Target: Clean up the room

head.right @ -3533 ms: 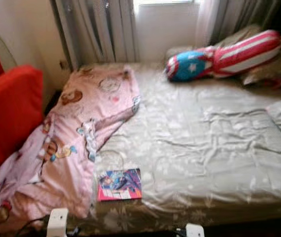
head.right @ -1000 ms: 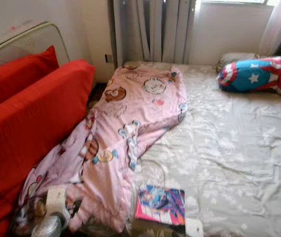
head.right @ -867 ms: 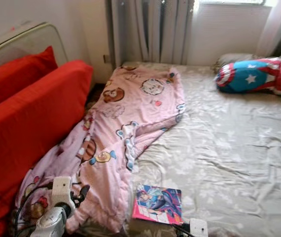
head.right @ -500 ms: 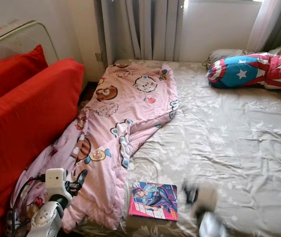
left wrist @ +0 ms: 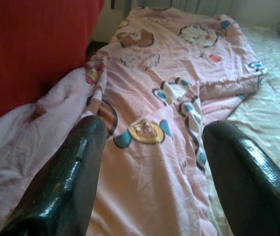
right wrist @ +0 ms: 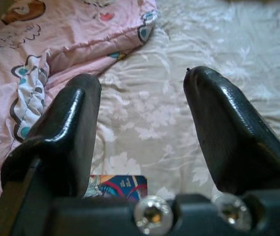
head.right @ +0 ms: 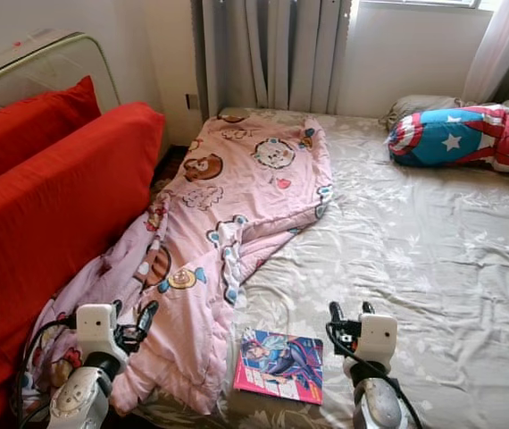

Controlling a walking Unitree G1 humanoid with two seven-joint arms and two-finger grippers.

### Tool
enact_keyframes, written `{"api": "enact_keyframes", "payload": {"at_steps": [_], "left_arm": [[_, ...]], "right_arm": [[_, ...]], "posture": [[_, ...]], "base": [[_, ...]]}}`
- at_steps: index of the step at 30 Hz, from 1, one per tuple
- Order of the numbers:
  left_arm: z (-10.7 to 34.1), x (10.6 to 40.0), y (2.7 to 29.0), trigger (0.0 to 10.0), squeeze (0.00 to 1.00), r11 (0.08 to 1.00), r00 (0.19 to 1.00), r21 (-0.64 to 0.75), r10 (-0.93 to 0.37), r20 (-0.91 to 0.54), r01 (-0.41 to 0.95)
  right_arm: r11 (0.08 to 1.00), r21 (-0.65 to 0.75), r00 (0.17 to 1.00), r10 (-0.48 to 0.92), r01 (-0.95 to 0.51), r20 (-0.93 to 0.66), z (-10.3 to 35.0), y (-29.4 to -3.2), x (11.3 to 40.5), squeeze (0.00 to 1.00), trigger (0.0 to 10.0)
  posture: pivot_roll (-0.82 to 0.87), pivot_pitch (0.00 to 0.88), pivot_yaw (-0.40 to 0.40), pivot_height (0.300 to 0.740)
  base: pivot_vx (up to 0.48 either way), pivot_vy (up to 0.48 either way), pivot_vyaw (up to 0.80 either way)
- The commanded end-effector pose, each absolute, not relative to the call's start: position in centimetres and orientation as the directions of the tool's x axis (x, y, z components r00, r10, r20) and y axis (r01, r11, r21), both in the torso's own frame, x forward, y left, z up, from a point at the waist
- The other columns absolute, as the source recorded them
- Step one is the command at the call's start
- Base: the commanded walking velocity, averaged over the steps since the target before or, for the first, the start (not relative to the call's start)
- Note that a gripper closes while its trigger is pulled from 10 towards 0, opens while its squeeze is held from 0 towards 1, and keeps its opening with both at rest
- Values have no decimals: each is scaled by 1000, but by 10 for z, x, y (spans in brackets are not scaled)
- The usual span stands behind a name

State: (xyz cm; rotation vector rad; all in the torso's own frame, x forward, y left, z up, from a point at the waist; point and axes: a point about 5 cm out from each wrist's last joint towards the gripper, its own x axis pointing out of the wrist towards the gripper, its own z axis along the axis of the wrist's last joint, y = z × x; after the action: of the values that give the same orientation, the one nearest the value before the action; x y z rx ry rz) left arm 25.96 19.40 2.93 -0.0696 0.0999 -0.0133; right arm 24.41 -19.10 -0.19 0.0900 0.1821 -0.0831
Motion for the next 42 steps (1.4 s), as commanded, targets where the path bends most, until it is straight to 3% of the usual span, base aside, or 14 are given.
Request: {"api": "enact_keyframes", "payload": {"at_steps": [1, 9, 42], "left_arm": [[36, 265, 195, 10000, 0, 997, 996, -71, -13, -86, 7], [40, 267, 200, 10000, 0, 998, 996, -59, -12, -89, 7], [37, 265, 197, 10000, 0, 998, 992, -55, -18, -124, 12]], "right_arm": [[989, 90, 975, -93, 113, -200, -1, -190, 247, 0, 10000], [988, 90, 971, -103, 124, -214, -4, -186, 244, 0, 10000], [994, 89, 959, -30, 57, -281, -11, -170, 245, 0, 10000]], "posture": [[-37, 0, -4, 740], [-35, 0, 18, 705], [-23, 0, 12, 675]], "base": [[0, 0, 0], [0, 0, 0], [0, 0, 0]]}}
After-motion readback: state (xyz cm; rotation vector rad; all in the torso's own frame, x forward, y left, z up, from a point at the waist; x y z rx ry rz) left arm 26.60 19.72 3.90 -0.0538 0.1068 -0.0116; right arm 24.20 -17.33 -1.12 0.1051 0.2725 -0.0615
